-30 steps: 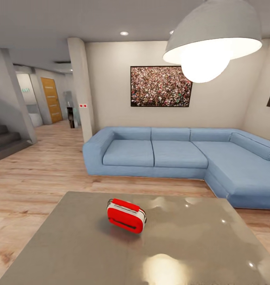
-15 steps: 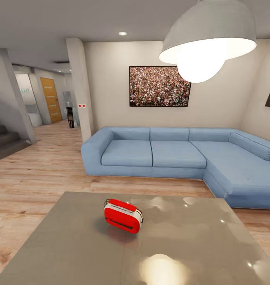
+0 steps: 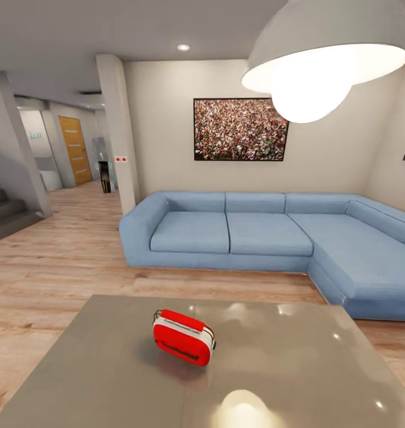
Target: Turn on the radio receiver that's on the table in the living room.
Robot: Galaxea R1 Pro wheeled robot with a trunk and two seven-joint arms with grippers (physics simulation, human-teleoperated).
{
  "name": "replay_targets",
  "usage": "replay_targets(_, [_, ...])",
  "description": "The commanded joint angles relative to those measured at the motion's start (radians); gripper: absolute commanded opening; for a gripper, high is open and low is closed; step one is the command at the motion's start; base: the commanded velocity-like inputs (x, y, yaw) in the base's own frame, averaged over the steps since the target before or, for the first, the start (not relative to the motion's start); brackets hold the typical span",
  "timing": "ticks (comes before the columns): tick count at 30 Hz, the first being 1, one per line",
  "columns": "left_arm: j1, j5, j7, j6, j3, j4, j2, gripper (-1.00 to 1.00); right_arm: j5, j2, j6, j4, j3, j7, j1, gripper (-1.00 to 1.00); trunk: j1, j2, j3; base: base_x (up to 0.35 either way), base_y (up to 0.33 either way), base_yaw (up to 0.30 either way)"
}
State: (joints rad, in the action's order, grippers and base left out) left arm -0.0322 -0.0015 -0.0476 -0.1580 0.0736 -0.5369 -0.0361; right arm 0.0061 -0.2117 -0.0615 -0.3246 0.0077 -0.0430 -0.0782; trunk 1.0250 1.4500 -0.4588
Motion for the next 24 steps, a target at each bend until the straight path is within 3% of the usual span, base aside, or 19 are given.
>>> replay_targets(1, [0.000,0.000,0.000,0.000,0.000,0.000,0.000,1.00,0.000,0.000,0.000,0.000,0.000,0.000,0.000,1.00,0.000,0.000,0.000,0.172,0.000,0.000])
replay_targets(24, [0.000,0.002,0.000,-0.002,0.000,0.000,0.005,1.00,0.000,0.000,-0.001,0.000,0.000,0.000,0.000,1.00,0.000,0.000,0.000,0.013,0.000,0.000])
